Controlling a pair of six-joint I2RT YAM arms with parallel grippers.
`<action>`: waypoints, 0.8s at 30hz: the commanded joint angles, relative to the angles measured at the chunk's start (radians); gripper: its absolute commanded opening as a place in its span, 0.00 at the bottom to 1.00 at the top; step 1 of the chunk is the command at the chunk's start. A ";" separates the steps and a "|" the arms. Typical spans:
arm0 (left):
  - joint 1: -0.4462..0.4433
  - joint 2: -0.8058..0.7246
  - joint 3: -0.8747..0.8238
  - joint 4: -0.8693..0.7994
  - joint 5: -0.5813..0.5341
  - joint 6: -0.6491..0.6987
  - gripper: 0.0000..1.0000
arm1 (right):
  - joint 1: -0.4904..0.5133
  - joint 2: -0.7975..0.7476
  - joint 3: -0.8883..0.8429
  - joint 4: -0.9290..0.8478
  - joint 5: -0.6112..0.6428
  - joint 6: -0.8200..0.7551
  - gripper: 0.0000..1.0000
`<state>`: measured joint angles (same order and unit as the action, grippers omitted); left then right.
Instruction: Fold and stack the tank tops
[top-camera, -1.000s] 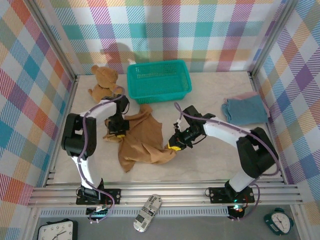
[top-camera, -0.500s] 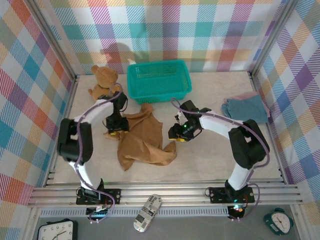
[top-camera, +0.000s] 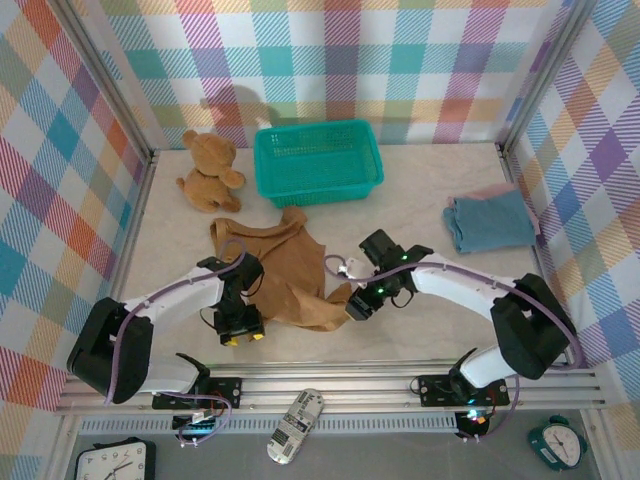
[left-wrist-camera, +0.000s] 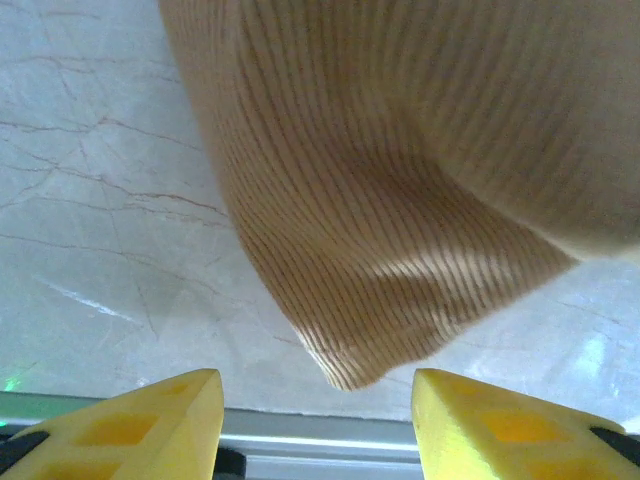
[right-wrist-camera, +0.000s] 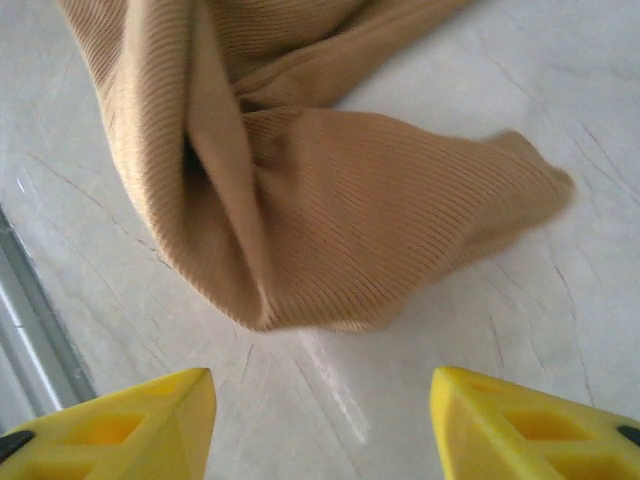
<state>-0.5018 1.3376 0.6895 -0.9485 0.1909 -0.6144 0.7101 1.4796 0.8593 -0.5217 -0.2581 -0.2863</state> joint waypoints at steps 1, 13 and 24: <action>-0.006 -0.006 -0.017 0.104 0.026 -0.044 0.52 | 0.005 0.063 0.026 0.108 0.023 -0.133 0.61; -0.005 0.069 0.028 0.090 -0.031 -0.007 0.18 | 0.037 0.199 0.148 0.014 -0.025 -0.133 0.30; 0.093 -0.096 0.335 -0.289 -0.089 0.082 0.00 | -0.098 0.050 0.258 -0.312 -0.328 0.459 0.02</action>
<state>-0.4580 1.2858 0.9630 -1.0756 0.1184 -0.5766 0.6460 1.5856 1.0580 -0.6422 -0.4358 -0.0582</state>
